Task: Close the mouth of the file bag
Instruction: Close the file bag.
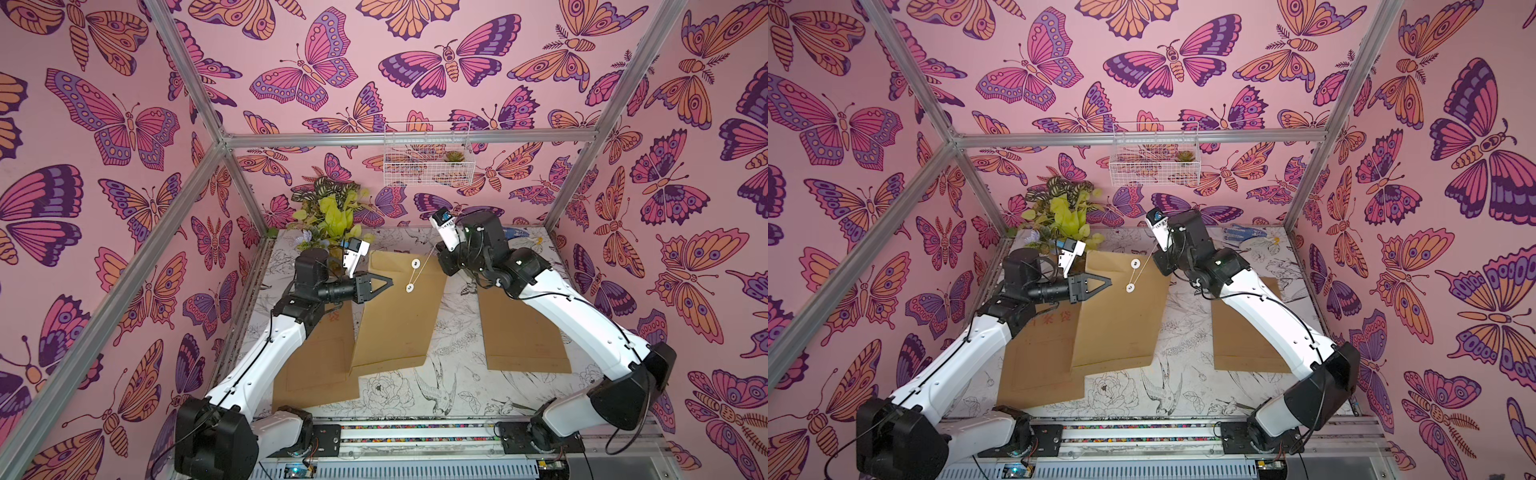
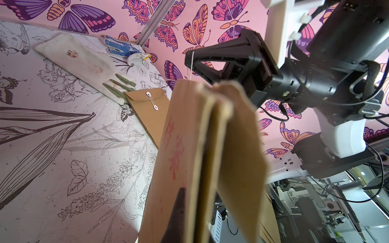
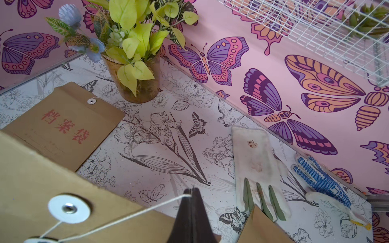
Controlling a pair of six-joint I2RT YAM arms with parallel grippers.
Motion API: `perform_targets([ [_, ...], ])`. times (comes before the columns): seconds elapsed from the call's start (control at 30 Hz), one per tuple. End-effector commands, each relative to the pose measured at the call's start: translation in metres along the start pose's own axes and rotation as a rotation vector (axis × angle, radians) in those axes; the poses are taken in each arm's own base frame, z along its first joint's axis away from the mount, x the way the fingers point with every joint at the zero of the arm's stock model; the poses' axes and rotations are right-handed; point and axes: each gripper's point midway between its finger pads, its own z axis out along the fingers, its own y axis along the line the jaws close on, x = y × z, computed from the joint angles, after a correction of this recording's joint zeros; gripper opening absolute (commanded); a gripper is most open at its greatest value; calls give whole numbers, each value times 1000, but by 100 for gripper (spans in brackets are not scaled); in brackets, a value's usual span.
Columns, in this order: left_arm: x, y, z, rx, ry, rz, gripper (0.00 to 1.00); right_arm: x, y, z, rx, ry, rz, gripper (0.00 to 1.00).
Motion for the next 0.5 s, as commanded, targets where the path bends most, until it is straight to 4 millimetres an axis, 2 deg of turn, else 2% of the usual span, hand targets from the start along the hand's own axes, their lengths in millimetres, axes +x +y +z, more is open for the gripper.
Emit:
perform_targets([
  [0.0, -5, -14, -3, 25, -7, 45, 0, -12, -3, 1, -3, -8, 35, 0],
  [0.13, -4, -13, -3, 23, -7, 45, 0, -25, 1, -2, -25, -37, 52, 0],
  [0.2, -5, -14, -3, 25, -7, 48, 0, -24, 6, 10, -39, -17, 51, 0],
  [0.47, -3, -11, 2, 26, 5, 49, 0, -44, 36, 20, -97, -19, 9, 0],
])
